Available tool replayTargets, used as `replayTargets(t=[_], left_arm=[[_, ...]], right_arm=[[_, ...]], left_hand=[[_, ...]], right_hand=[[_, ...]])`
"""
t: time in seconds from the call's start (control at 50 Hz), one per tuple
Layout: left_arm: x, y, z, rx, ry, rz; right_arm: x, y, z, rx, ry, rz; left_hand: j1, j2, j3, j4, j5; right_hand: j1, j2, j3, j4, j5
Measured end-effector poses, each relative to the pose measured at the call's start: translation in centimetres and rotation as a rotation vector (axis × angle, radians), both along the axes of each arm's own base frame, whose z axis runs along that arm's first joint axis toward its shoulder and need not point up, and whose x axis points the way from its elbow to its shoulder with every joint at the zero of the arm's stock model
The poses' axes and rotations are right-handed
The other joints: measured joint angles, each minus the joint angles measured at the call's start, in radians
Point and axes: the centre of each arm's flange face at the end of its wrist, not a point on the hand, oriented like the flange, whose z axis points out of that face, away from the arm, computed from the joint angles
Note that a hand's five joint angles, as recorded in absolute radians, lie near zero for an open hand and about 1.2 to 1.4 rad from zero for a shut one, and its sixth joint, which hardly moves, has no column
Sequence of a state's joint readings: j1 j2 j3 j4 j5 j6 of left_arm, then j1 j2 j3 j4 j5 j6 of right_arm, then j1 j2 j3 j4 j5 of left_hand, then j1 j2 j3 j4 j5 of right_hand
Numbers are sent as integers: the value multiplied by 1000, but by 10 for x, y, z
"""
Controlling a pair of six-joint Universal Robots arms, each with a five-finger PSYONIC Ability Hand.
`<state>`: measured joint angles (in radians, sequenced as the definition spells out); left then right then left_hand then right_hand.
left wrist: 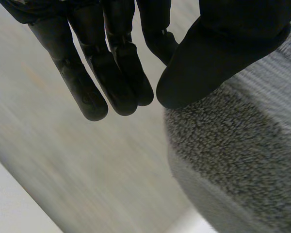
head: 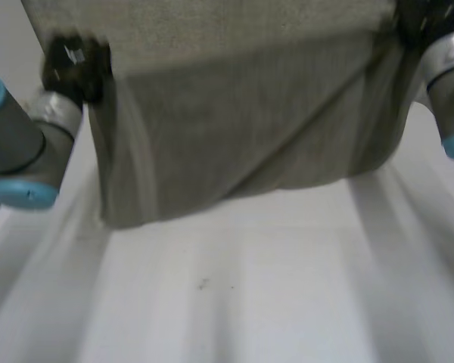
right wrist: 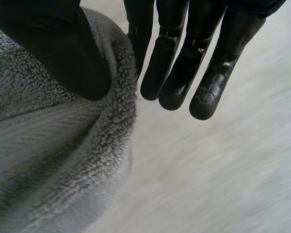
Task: Fold the towel.
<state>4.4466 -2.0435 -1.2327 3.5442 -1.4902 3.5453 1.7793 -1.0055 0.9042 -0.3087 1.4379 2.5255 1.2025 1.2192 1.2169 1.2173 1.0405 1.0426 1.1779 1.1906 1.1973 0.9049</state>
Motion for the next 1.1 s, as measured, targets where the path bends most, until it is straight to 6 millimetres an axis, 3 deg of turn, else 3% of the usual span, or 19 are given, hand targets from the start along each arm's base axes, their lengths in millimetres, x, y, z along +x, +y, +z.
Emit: replayTargets(t=[0.04, 0.12, 0.2, 0.26, 0.32, 0.34, 0.36, 0.44, 0.48, 0.54, 0.56, 0.66, 0.8, 0.84, 0.9, 0.98, 1.0, 1.1], left_arm=[[0, -6, 36, -172, 78, -6], [3, 1, 82, -381, 186, -27], [5, 7, 87, -393, 210, -38], [5, 9, 78, -354, 204, -40], [5, 13, 49, -239, 173, -38], [6, 15, 31, -176, 154, -35], [6, 15, 31, -176, 154, -35], [9, 24, -25, 1, 101, -26], [12, 35, -63, 120, 67, -19], [15, 44, -88, 203, 35, -12], [17, 54, -106, 267, 1, -6], [25, 79, -136, 395, -122, 9], [32, 109, -146, 487, -253, 3], [33, 118, -144, 502, -271, -3], [34, 125, -140, 505, -276, -5], [35, 132, -133, 501, -273, -7], [35, 133, -131, 500, -271, -7], [37, 138, -125, 503, -268, -6]], right_arm=[[-1, 2, 32, -178, -76, -3], [-4, 13, 54, -286, -145, 14], [-6, 18, 44, -224, -146, 25], [-6, 20, 30, -147, -131, 29], [-6, 24, -2, 12, -93, 36], [-6, 27, -19, 88, -73, 42], [-6, 27, -19, 88, -73, 42], [-6, 36, -76, 306, -18, 57], [-8, 44, -109, 425, 9, 62], [-10, 52, -135, 513, 29, 63], [-11, 58, -152, 567, 44, 61], [-16, 76, -182, 682, 101, 52], [-22, 96, -194, 793, 174, 42], [-32, 107, -195, 879, 199, 34], [-37, 113, -194, 915, 198, 48], [-43, 118, -192, 920, 179, 102], [-45, 119, -192, 914, 172, 117], [-52, 121, -190, 881, 139, 181]], left_hand=[[0, 0, 0, 0, 0], [0, 0, 0, 0, 0], [0, 0, 0, 0, 0], [0, 0, 0, 0, 0], [0, 0, 0, 0, 0], [0, 0, 0, 0, 0], [0, 0, 0, 0, 0], [0, 0, 0, 0, 0], [-1, 0, 0, 0, 0], [0, 0, 0, 0, 0], [0, 0, 0, 0, 0], [0, 0, 0, 0, 0], [0, 0, 0, 0, 0], [0, 0, 0, 0, 0], [0, 0, 0, 0, 0], [0, 0, 0, 0, 0], [0, 0, 0, 0, 0], [0, 0, 0, 0, 0]], right_hand=[[0, 0, 0, 0, 0], [0, 0, 1, 0, 3], [0, 0, 1, 0, 8], [0, 0, 1, 0, 8], [0, 0, 1, 0, 8], [0, 0, 1, 0, 8], [0, 0, 1, 0, 8], [0, 0, 1, 0, 9], [0, 0, 1, 0, 10], [0, 0, 1, 0, 11], [0, 0, 1, 0, 12], [0, 0, 1, 0, 12], [0, -1, -1, -3, 12], [-130, -246, -258, -263, -147], [-166, -274, -298, -303, -170], [-139, -258, -277, -282, -156], [-40, -129, -147, -153, -68], [-6, -2, -1, -2, 10]])
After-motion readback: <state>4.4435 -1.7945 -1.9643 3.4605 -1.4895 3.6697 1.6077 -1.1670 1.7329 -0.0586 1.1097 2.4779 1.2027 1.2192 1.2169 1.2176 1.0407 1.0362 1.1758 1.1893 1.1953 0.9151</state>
